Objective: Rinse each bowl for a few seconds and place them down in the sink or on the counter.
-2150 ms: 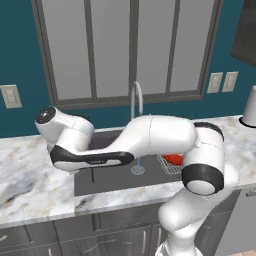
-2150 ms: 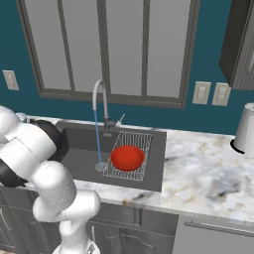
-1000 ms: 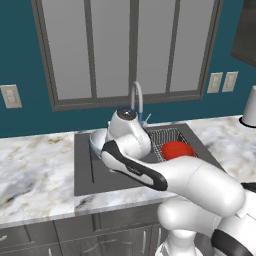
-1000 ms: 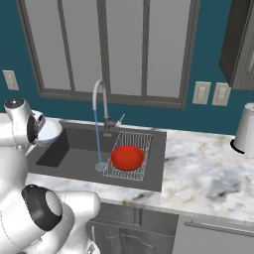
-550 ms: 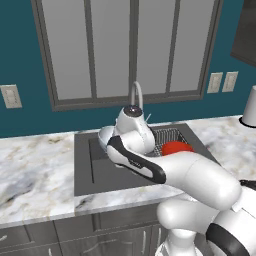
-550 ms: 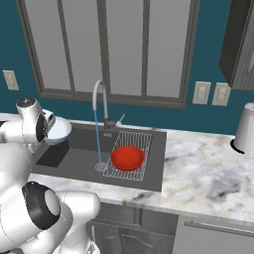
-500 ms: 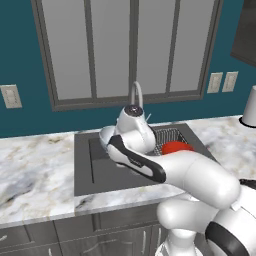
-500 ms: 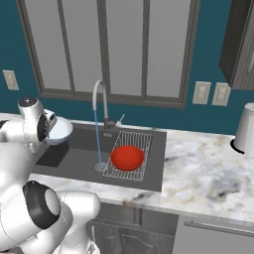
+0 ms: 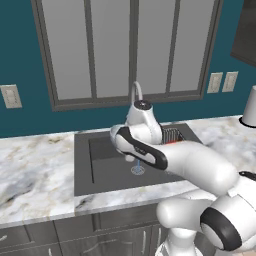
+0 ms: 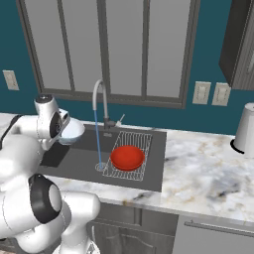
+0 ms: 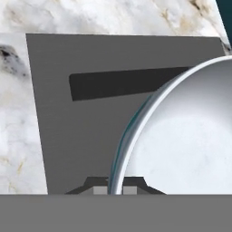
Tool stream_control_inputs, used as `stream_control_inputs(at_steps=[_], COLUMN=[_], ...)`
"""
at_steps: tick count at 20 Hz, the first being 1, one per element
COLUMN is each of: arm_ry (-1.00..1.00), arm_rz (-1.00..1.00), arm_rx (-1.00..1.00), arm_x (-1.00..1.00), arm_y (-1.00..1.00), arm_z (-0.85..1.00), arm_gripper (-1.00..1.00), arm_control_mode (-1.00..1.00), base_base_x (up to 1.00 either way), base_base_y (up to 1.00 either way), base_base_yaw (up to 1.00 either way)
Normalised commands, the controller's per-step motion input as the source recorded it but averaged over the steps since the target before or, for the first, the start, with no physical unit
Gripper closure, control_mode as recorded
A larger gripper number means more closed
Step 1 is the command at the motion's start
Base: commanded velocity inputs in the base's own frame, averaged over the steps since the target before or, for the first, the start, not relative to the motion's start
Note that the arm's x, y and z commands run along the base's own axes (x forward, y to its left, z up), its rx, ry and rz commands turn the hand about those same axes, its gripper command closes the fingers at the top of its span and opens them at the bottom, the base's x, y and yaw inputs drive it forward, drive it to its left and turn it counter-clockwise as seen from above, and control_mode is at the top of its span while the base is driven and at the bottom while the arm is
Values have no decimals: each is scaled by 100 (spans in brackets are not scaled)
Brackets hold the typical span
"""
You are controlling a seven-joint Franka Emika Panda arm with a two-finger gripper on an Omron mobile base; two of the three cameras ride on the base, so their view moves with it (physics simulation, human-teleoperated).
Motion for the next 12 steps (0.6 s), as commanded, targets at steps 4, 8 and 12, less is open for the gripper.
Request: stream_control_inputs(at_steps=[4, 8, 12], arm_ry=[4, 4, 2], arm_rz=[-2, -1, 0], arm_rx=[-1, -2, -4], arm_x=[21, 18, 11], arm_y=[-35, -31, -15], arm_z=[-4, -7, -13], arm_gripper=[100, 100, 100], arm_control_mode=[-100, -100, -100], base_base_x=[0, 0, 0], base_base_y=[0, 0, 0], base_base_yaw=[0, 0, 0])
